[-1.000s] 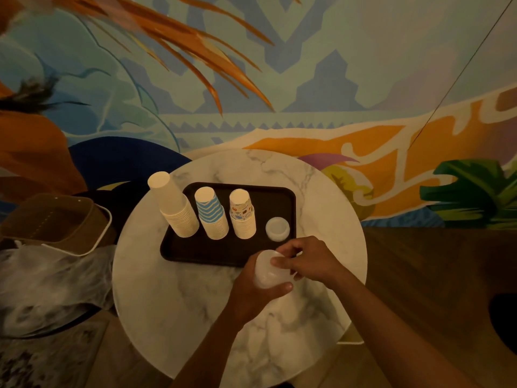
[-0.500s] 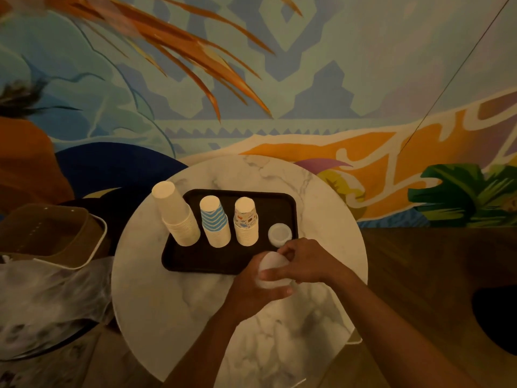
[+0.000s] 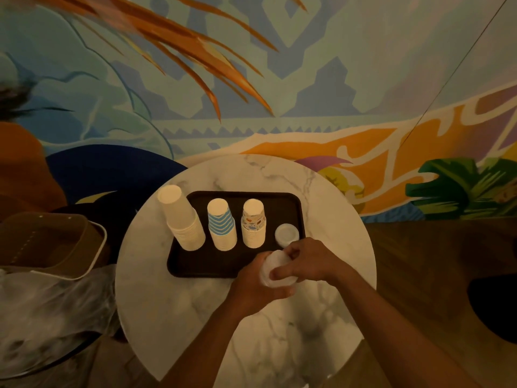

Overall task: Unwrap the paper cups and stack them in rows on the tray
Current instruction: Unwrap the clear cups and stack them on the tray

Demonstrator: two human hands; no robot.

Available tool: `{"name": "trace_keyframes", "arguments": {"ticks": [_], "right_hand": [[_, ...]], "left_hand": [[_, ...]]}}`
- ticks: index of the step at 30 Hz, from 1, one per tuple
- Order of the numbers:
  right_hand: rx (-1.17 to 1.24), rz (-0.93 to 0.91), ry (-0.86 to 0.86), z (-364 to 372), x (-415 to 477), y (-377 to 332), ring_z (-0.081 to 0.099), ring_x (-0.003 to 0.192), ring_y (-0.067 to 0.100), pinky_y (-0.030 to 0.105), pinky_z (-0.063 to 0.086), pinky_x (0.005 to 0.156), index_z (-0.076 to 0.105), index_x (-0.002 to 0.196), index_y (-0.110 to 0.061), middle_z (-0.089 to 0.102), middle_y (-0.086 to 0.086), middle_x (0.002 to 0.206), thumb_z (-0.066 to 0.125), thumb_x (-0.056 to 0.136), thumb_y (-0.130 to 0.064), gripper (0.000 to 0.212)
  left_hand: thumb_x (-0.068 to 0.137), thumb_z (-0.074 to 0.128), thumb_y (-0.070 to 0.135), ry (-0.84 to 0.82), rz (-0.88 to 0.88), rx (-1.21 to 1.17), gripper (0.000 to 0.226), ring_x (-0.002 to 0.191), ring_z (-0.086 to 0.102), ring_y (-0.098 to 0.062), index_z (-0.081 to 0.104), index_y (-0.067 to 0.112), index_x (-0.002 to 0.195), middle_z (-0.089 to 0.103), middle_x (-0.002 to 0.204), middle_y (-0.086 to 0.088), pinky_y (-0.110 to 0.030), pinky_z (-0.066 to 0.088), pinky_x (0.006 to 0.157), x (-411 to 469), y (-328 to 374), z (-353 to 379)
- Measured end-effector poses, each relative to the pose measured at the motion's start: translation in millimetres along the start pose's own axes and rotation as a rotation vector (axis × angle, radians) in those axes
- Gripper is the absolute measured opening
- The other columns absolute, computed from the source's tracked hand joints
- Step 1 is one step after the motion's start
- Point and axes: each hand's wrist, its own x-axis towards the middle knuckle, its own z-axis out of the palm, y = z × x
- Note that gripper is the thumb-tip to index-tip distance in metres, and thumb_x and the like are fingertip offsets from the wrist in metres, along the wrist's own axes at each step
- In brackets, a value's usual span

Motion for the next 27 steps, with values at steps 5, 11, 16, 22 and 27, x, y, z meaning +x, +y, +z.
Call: {"name": "trace_keyframes", "arguments": {"ticks": [5,11,16,22,27], "right_hand": [[0.069,0.035,-0.076,-10,13,4,0.072,0.09,0.014,0.025,0.063,0.075,0.074,0.107,-0.025,0.072,-0.006,0.101,0.092,0.063,-0.05,0.054],[0.106,0.087,-0.031,-32,32,13,0.069,0.094,0.017,0.032,0.065,0.075,0.071,0.109,-0.024,0.067,-0.003,0.108,0.093,0.061,-0.049,0.059],[-0.14,0.087,0.206,-39,67,28,0.056,0.103,0.013,0.025,0.051,0.075,0.058,0.129,-0.023,0.059,-0.005,0.119,0.09,0.059,-0.057,0.084],[-0.318,0.002,0.243,-19,107,36,0.057,0.12,0.027,0.038,0.052,0.095,0.049,0.139,-0.02,0.053,0.006,0.133,0.092,0.062,-0.048,0.093],[-0.422,0.001,0.184,-7,125,40,0.057,0.119,0.031,0.04,0.054,0.094,0.046,0.141,-0.02,0.048,0.009,0.135,0.092,0.06,-0.048,0.097]], "left_hand": [[0.053,0.09,0.062,0.006,-0.006,-0.041,0.096,0.113,0.06,0.005,0.045,0.05,0.137,0.062,0.126,0.024,-0.028,0.055,0.094,8,-3,-1],[0.055,0.092,0.061,0.036,-0.053,-0.092,0.09,0.115,0.057,0.005,0.047,0.052,0.133,0.06,0.125,0.026,-0.031,0.055,0.097,17,-9,7],[0.054,0.09,0.063,0.083,-0.102,-0.06,0.098,0.123,0.05,0.0,0.043,0.05,0.139,0.052,0.13,0.029,-0.028,0.048,0.101,20,-19,13],[0.06,0.093,0.053,0.104,-0.172,-0.087,0.096,0.126,0.049,-0.004,0.044,0.042,0.142,0.052,0.135,0.021,-0.035,0.046,0.107,20,-26,15],[0.06,0.092,0.055,0.115,-0.201,-0.079,0.096,0.122,0.05,-0.001,0.043,0.044,0.141,0.052,0.132,0.025,-0.023,0.043,0.096,17,-36,16]]}}
